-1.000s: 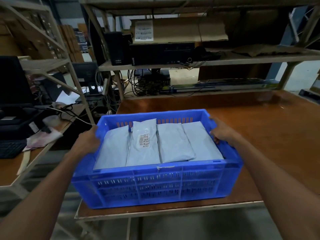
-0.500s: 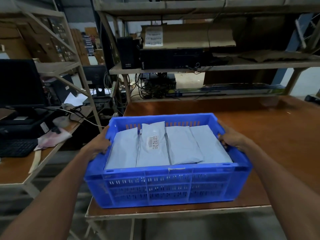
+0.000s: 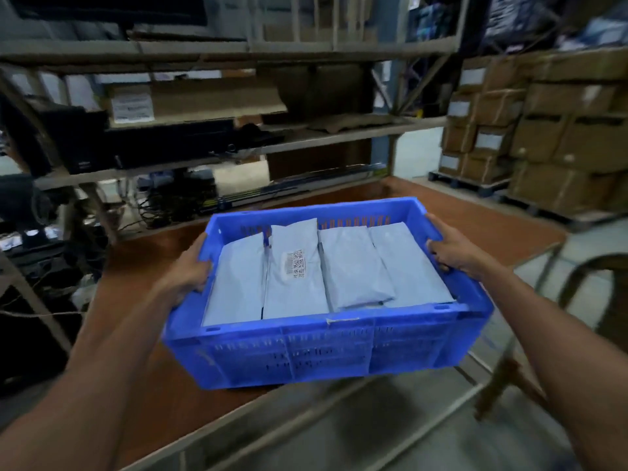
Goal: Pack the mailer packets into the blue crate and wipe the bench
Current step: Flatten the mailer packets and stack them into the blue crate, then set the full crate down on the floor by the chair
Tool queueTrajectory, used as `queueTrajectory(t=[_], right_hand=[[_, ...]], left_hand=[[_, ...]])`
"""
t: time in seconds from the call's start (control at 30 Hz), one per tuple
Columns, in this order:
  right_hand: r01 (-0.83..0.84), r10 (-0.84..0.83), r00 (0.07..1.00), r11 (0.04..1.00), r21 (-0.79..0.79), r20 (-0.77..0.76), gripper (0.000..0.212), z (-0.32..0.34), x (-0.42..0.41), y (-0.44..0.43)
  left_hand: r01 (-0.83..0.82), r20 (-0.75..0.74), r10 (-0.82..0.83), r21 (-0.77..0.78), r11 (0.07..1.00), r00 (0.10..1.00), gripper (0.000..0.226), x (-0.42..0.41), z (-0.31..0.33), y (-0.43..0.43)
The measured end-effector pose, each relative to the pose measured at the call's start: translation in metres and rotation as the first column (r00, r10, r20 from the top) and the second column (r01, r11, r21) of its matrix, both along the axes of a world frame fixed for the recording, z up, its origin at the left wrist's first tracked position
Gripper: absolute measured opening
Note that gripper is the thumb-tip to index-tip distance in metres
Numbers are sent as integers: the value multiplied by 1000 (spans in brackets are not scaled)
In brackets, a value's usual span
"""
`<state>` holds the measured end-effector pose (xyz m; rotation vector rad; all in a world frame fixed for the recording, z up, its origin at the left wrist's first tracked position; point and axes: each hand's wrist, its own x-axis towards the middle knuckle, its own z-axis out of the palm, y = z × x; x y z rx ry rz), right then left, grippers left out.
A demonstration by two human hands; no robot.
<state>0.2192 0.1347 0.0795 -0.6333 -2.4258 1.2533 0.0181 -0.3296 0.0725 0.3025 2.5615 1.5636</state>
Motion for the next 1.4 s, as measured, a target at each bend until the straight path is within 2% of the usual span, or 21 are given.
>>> queueTrajectory(t=[0.1,0.2,0.33,0.47,0.63,0.7,0.9,1.03,1.2,1.27,1.4], right_hand=[[215,-214,976,976,27,-41,69,8,102,67],[409,-407,913,911,53,-42,69,14,219,126],[597,-599,800,796,96,-8,67,19,381,175],[713,-733,678,674,195,56,69,13,521,196],[809,-841,532,540,233,99,71,-14,649,222],[839,-869,479,495,226,122,70,-33,686,234],[894,-904,380,413,172,195,71,-109,761,294],[910,-898,343,390,138,277,73,-158,784,341],[927,-888,291,354,125,356,73,-205,805,406],[921,-895,278,352,168,349,70,-217,810,430],[895,-892,273,373,244,361,65,-256,826,472]], left_hand=[[151,-39,-151,-3,989,988,77,22,11,110],[299,-65,-298,3,954,952,78,69,12,224],[519,-113,-516,-7,855,849,81,163,6,360],[658,-149,-656,-42,752,740,81,260,-11,473],[798,-122,-803,-92,595,584,74,359,-40,575],[833,-86,-839,-101,544,537,75,388,-52,609],[869,27,-875,-138,475,483,76,452,-112,699],[867,96,-868,-174,468,488,76,475,-164,769],[870,103,-880,-240,429,463,72,511,-221,854],[865,112,-883,-292,409,455,74,521,-245,888],[883,164,-889,-290,370,427,75,549,-305,937]])
